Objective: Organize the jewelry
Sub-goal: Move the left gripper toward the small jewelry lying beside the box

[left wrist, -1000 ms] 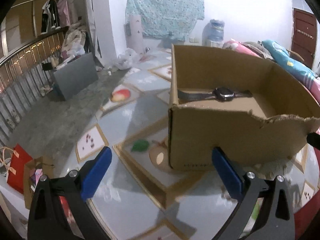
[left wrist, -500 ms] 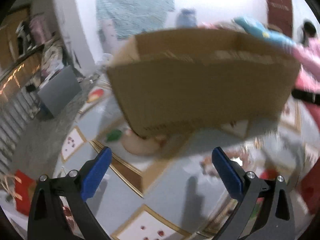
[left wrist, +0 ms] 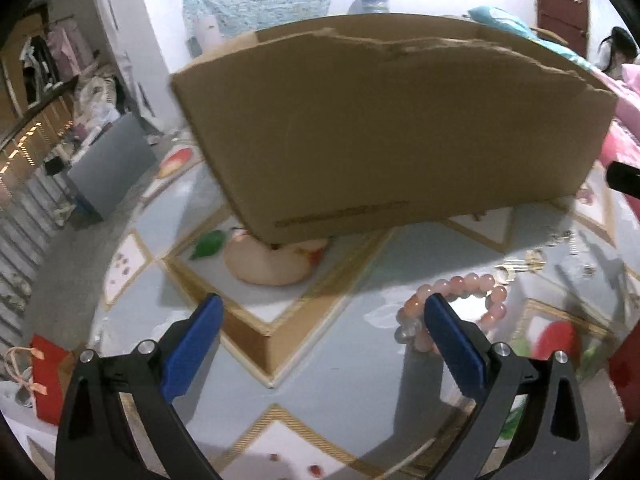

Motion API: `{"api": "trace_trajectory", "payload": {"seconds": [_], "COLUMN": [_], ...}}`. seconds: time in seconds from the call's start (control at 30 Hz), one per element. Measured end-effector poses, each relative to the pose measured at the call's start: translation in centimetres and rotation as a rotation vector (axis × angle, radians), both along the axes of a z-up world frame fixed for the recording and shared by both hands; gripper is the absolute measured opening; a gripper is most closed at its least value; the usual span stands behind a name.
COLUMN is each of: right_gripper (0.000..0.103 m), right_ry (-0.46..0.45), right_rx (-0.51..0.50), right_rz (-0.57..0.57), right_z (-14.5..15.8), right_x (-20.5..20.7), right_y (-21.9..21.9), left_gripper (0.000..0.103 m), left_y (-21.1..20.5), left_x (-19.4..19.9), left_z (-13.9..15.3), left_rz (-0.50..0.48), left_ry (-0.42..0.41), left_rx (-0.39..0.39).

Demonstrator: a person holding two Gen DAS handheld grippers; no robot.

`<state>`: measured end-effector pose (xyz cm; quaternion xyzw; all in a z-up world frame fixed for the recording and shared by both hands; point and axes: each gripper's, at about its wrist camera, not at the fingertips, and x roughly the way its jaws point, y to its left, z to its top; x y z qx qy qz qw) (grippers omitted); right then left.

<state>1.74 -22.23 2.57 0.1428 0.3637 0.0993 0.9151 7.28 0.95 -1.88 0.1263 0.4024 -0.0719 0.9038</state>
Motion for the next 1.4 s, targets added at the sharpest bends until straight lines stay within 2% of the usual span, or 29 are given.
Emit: {"api": "trace_trajectory", "payload": {"seconds": [0.13,0.23,0.4,0.53,0.63,0.73,0.97,1.0,1.23,1.4], "right_gripper": [0.045,0.053,0.071,0.082,0.086,0.087,0.092,0.095,0.095,0.095], "right_ry": [0.002,-0.003,-0.002,0.002,0.014,0.045,0.151,0.151,0.172,0.220], "right_rx": [-0.030,-0.067,-0.181,-0.313,-0.383,-0.430,-0.434,-0.432,-0.434,-0.412], "right_rz": [-0.003,-0.008,-0.024,-0.008,-0.034,-0.097,-0.150,-0.155,-0.137,-0.122], "right_z": [-0.1,-0.1,-0.3,-1.0,-1.6,-2.2,-4.0,-4.1,-4.1,-4.1], "right_x": [-0.3,-0.8,-1.9,-2.8,-2.9,-2.2,0.0,0.0,0.8,1.6], "right_y": [-0.1,-0.1,0.1,0.9,0.9,0.3,-0.9,-0.9,-1.0,-1.5], "left_gripper": [0.099,0.099,0.099,0.099,0.099,0.099,0.099,0.099,0.099,0.099], "left_y": [1.5,1.7,1.5,2.3,3.2,2.9,2.9,3.0,3.1,3.0], "left_x": [0.6,1.1,1.2,1.4,1.7,1.6,1.8,1.8,1.6,2.0], "left_z": [0.0,-0.4,-0.4,-0.7,-0.9,-0.9,-1.0,-1.0,-1.0,-0.9], "left_rz": [0.046,0.049,0.026,0.037,0.066,0.060,0.065,0.061,0.063,0.055], "left_ry": [-0.010,-0.002,-0.016,0.005,0.062,0.049,0.060,0.061,0.059,0.070], "left_rx": [0.022,0.017,0.017,-0.053,-0.152,-0.125,-0.145,-0.142,-0.145,-0.143]}}
